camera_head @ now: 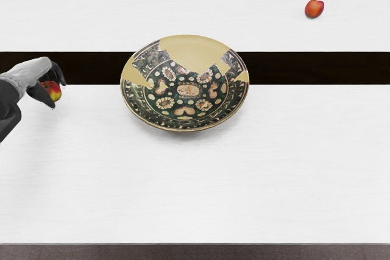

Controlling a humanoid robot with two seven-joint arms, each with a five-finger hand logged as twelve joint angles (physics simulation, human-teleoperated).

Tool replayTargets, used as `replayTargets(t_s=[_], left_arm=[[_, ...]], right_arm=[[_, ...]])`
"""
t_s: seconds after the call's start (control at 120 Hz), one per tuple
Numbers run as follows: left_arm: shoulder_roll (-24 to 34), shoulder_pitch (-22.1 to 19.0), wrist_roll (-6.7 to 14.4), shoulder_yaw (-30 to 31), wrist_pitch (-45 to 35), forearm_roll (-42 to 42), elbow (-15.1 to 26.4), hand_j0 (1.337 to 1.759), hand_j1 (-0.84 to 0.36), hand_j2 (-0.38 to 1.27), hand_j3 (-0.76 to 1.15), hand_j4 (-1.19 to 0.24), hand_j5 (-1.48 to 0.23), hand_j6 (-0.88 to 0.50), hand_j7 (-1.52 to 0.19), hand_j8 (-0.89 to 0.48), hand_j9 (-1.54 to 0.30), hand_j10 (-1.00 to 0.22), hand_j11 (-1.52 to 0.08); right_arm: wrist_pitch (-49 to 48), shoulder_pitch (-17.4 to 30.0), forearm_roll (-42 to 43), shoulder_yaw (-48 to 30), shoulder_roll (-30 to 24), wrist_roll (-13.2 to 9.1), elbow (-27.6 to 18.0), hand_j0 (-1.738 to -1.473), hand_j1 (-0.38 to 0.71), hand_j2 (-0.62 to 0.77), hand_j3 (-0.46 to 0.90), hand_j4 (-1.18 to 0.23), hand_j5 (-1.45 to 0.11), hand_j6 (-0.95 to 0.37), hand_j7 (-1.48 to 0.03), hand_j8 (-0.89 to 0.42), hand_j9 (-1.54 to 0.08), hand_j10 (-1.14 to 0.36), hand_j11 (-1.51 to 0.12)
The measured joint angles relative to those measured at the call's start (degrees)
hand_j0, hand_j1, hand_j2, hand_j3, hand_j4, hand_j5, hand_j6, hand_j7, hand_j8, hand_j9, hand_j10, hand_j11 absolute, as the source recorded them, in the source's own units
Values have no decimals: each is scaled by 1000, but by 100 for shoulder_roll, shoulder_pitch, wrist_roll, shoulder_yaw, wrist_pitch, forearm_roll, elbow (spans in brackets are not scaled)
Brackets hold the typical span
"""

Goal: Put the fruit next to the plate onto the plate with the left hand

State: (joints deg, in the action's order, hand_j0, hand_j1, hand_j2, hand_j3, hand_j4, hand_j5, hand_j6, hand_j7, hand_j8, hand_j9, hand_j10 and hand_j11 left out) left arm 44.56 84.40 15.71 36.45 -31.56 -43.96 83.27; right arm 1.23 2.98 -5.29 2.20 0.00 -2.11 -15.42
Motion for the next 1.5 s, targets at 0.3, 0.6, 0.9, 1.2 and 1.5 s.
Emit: replayTargets(t_s=[0.3, 0.6, 0.9, 1.2, 1.5], left_arm=[[-36, 550, 4, 31, 120, 25, 30, 1655, -297, 444, 0, -693, -962, -549, -942, -461, -938, -668, -935], [-626, 972, 16, 35, 255, 270, 21, 1655, -309, 448, 0, -688, -969, -549, -942, -450, -937, -656, -935], [-1430, 1313, 30, 43, 345, 747, -13, 1656, -291, 464, 0, -680, -983, -567, -946, -480, -943, -681, -930], [-2115, 1513, 24, 42, 427, 1283, -25, 1657, -336, 601, 0, -672, -996, -587, -948, -494, -939, -677, -930], [-2694, 1511, 29, 38, 412, 1401, -244, 1656, -274, 467, 0, -694, -962, -615, -938, -506, -936, -675, -931]], right_arm=[[0, 0, 1, 0, 0, 0, 0, -1658, -312, -6, 0, -31, -40, -31, -40, -31, -40, -31, -40], [0, 0, -1, 0, 0, 0, 0, -1658, -312, -6, 0, -31, -40, -31, -40, -31, -40, -31, -40], [0, 0, 1, 0, 0, 0, 1, -1658, -312, -6, 0, -31, -40, -31, -40, -31, -40, -31, -40], [0, 0, 1, 0, 0, 0, -1, -1658, -312, -6, 0, -31, -40, -31, -40, -31, -40, -31, -40], [0, 0, 1, 0, 0, 0, 0, -1658, -312, -6, 0, -31, -40, -31, -40, -31, -40, -31, -40]])
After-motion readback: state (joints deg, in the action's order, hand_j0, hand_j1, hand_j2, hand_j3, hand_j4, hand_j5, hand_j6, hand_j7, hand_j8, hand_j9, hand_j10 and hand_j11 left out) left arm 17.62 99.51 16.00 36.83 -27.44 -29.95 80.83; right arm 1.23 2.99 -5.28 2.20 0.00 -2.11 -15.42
